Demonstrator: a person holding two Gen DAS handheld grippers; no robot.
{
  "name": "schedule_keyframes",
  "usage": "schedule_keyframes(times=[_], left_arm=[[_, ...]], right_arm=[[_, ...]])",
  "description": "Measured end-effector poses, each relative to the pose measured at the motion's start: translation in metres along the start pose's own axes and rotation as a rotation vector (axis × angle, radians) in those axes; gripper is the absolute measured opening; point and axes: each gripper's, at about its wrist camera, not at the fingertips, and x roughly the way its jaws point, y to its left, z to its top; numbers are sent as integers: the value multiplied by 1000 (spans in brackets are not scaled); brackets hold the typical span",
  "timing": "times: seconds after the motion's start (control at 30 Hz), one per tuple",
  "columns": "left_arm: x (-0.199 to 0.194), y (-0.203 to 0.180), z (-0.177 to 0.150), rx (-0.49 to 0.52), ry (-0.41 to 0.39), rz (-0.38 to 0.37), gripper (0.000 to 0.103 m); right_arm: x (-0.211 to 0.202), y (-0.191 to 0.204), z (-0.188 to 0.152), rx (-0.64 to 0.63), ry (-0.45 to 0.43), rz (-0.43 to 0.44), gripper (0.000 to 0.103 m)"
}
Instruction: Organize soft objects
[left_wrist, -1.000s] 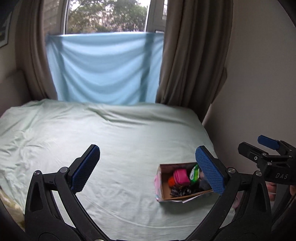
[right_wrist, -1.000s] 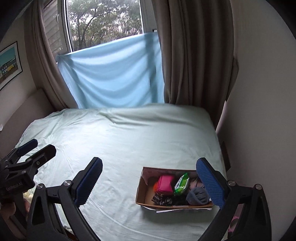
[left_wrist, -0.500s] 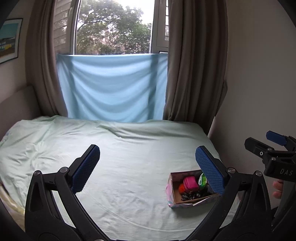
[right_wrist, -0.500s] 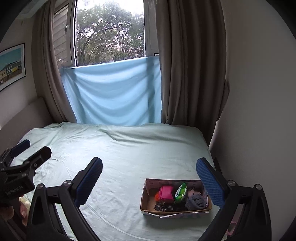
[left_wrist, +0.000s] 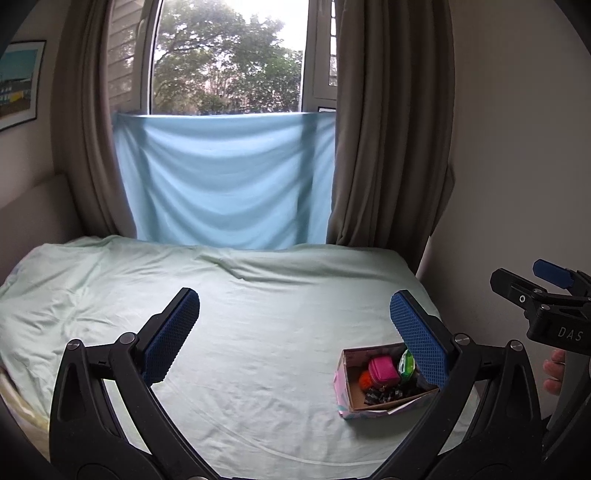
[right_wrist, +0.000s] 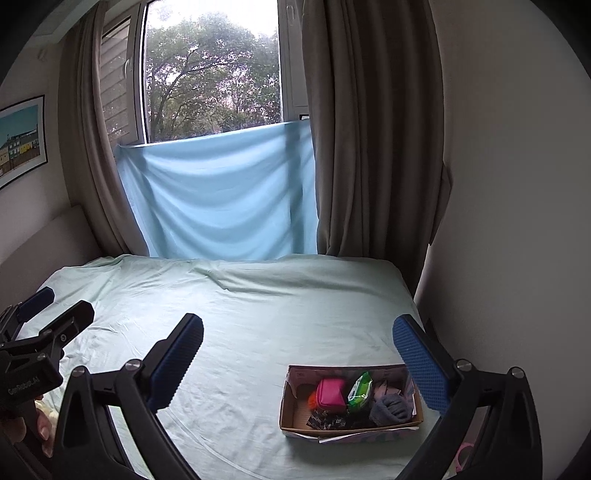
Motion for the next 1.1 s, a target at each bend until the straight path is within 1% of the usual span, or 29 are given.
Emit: schedule_keyframes(times=[0.67,1.1], left_arm=[[-1,0,4,-8,-19,0,103],[-2,7,4,-18,-25,2,103]], right_arm=[[-2,-5,6,14,-25,-10,102],[-2,0,6,8,-35,-14,102]])
